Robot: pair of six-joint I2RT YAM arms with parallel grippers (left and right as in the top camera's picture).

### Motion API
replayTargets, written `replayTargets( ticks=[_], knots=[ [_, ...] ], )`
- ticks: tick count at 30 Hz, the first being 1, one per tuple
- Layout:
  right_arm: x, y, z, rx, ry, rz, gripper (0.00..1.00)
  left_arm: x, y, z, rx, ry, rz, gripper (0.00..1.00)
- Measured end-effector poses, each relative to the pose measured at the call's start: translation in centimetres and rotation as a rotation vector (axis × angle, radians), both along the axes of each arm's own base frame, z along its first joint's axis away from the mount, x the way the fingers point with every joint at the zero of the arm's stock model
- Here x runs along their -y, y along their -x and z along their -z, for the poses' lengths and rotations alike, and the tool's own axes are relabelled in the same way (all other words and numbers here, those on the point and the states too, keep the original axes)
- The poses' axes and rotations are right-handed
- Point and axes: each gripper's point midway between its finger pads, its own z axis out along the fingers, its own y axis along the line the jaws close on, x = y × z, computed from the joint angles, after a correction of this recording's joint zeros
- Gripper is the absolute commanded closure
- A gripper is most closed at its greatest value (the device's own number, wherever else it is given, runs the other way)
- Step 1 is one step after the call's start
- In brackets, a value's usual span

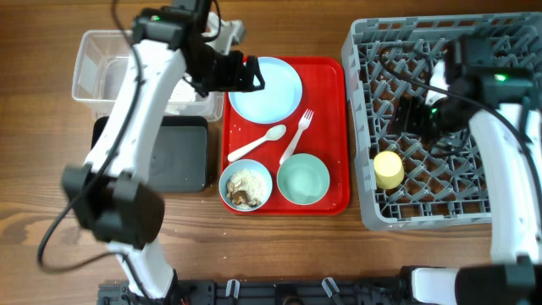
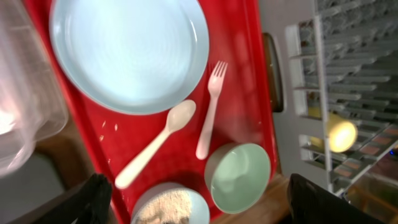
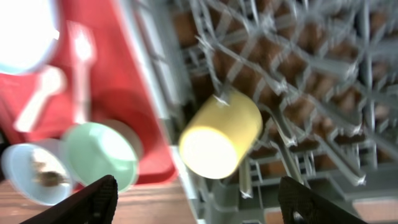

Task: Sort waste into correct bins and load items into the dishwasher rack
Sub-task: 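Place the yellow cup into the dishwasher rack with the right gripper, then reach the left gripper to the blue bowl of scraps and grasp it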

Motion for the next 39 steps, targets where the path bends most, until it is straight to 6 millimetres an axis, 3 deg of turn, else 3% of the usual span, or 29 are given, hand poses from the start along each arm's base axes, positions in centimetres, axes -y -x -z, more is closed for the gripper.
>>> replayTargets(
  ticks=[3, 7, 11, 19, 21, 26, 29, 35, 39],
  knots=[
    [-0.4, -0.3, -2.9, 0.124, -0.013, -0.016, 0.16, -1.0, 1.7, -2.2, -0.005, -0.022, -0.060, 0.02],
    [-0.6, 0.0, -4.6, 0.195, -0.022, -0.025, 0.16, -1.9, 3.4, -1.9, -0.097, -0.069, -0.162, 0.00],
    [-0.6, -0.3, -4.5, 0.195, -0.025, -0.029, 0.16, -0.4, 4.4, 0.6, -0.160, -0.120, -0.208, 0.00],
    [-0.6, -0.3, -4.3, 0.190, -0.024, -0.033, 0.16, 5.6, 7.3, 8.3, -0.213, -0.211, -0.294, 0.00],
    [-0.6, -0.3, -4.3, 0.189, -0.024, -0.033, 0.16, 6.5, 7.2, 9.9, -0.202, -0.197, -0.336, 0.07],
    [-0.7, -0.3, -4.3, 0.186, -0.025, -0.033, 0.16, 6.1, 8.2, 14.0, -0.250, -0.209, -0.438, 0.37],
    [-0.7, -0.3, -4.3, 0.186, -0.025, -0.033, 0.16, 5.9, 8.2, 15.3, -0.254, -0.202, -0.483, 0.43],
    [-0.7, -0.1, -4.2, 0.178, -0.026, -0.033, 0.16, 5.4, 8.7, 16.8, -0.275, -0.204, -0.548, 0.41],
    [-0.7, -0.1, -4.2, 0.178, -0.028, -0.034, 0.16, 5.5, 8.4, 16.8, -0.272, -0.189, -0.569, 0.29]
  ],
)
